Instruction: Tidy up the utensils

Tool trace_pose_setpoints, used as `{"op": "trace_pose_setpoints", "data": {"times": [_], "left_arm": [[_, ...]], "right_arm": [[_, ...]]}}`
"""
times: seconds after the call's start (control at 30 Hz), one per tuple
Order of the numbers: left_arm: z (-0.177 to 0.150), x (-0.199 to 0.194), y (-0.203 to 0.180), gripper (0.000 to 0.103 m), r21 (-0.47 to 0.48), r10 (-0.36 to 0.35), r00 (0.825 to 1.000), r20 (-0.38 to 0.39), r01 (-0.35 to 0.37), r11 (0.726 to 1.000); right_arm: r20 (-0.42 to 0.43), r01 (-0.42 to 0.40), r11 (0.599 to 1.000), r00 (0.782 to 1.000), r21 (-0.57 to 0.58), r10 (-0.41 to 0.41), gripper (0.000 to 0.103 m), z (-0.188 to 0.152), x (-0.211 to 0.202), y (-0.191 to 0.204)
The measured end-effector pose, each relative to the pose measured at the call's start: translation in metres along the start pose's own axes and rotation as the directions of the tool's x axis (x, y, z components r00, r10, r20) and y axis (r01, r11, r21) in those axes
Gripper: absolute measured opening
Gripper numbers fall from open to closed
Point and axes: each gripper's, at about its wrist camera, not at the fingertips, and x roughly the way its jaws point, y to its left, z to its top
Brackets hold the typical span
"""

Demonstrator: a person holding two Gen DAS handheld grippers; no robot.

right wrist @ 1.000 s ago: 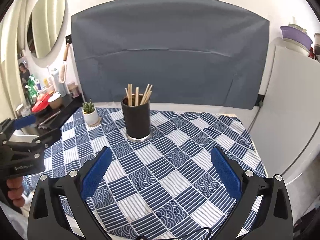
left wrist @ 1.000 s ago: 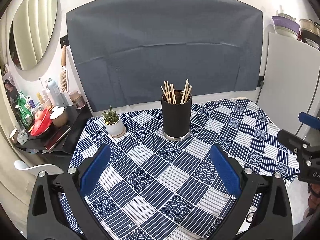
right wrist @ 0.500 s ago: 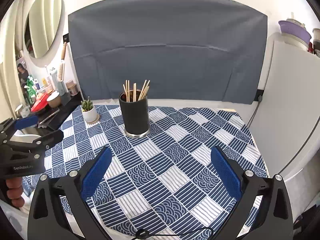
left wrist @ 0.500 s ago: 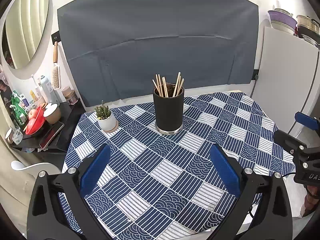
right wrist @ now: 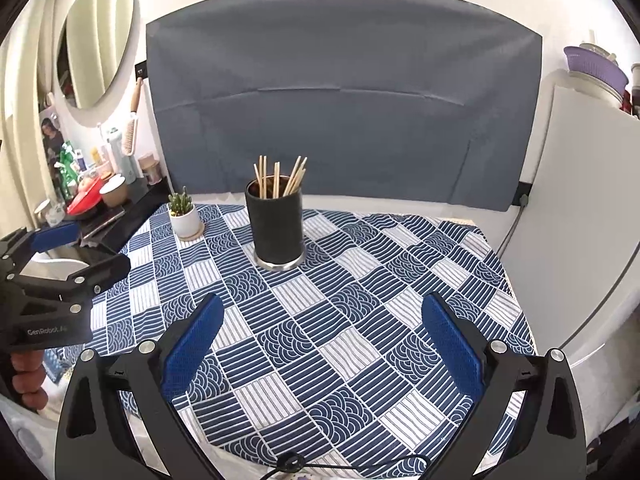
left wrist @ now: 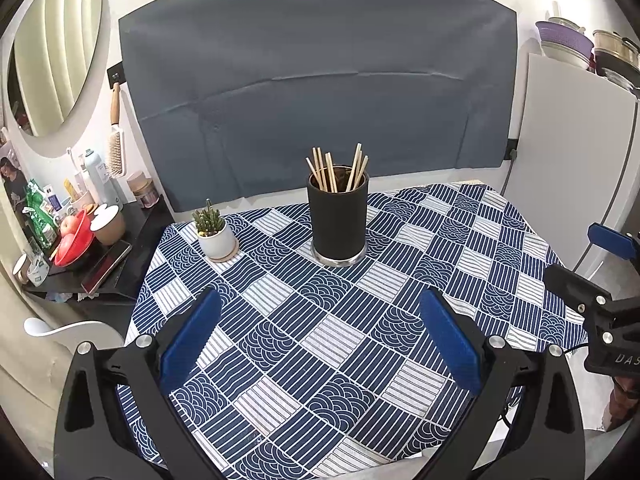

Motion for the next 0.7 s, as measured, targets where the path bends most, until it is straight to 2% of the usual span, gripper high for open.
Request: {"op": "trace_pose_setpoints", "data": {"times": [0.2,0.47,0.7], "left_arm": [[-0.0021,-0.0006,-0.0025,0.097,0.0,-0.013,1.0,-0.01,0.013,1.0],[0.0,-0.0071,-0.0083,0.097,0.027,0.008,1.0,0.009,-0.008,1.0],[0.0002,-0.0067,-0.0076,0.097,0.005,0.005,1.0,0.001,-0.005,1.0]], "right_arm": [[0.009,0.001,1.0,1.0,-0.008,0.0,0.095,0.0004,-0.0028,0.0001],[0.003,0.005,1.0,1.0,-0.02,-0.005,0.095,0.0001,-0.0039,-0.0008],[0.009,0.013,1.0,1.0,-0.027,-0.013,0.095,0.0006,-0.0048,-0.0013]]}}
